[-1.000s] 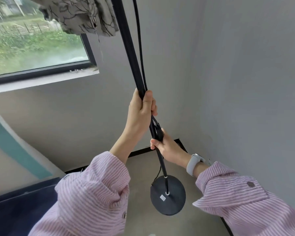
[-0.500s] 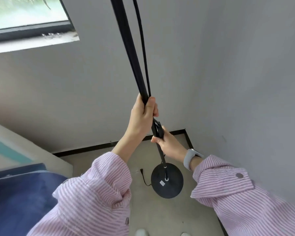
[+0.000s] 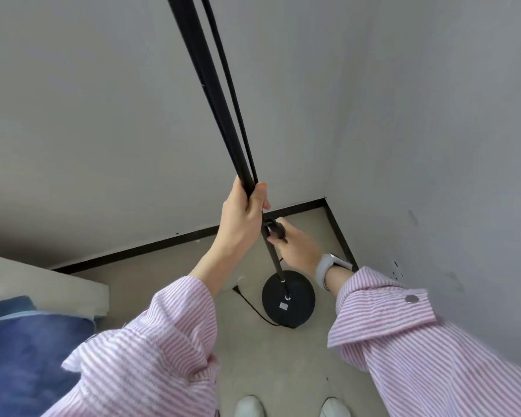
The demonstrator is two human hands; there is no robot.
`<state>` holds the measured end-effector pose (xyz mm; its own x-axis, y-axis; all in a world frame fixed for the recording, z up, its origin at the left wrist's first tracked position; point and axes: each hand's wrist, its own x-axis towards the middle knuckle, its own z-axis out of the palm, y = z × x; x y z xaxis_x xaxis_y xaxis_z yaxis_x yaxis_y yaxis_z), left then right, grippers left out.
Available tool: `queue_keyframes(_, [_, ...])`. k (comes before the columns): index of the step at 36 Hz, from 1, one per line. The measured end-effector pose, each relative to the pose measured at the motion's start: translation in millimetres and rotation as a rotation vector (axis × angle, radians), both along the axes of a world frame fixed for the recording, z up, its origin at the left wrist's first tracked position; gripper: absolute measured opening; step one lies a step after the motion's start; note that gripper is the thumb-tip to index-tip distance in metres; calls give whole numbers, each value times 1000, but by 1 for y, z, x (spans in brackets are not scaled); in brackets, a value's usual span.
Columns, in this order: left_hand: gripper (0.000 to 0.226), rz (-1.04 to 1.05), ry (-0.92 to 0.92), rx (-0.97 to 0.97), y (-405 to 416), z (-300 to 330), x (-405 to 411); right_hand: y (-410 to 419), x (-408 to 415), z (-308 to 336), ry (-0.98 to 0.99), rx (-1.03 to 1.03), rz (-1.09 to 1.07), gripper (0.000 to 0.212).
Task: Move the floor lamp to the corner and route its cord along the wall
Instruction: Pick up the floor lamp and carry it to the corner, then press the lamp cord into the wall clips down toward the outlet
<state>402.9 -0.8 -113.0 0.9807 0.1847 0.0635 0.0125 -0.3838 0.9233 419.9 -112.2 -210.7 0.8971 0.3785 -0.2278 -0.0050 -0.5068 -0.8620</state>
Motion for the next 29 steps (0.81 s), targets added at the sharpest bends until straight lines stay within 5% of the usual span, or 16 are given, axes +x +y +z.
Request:
queue_keyframes(5, [17,34,18,-11,-3,-17,12,-19,16,-6,79,66,-90,20])
queue_keyframes(13, [17,-24,68,43,7,-1,23,-24,16,10,65,7,-62,4])
queue_keyframes(29, [4,152,-167,-64,12,163,26,-22,32,197,-89,217,44,19])
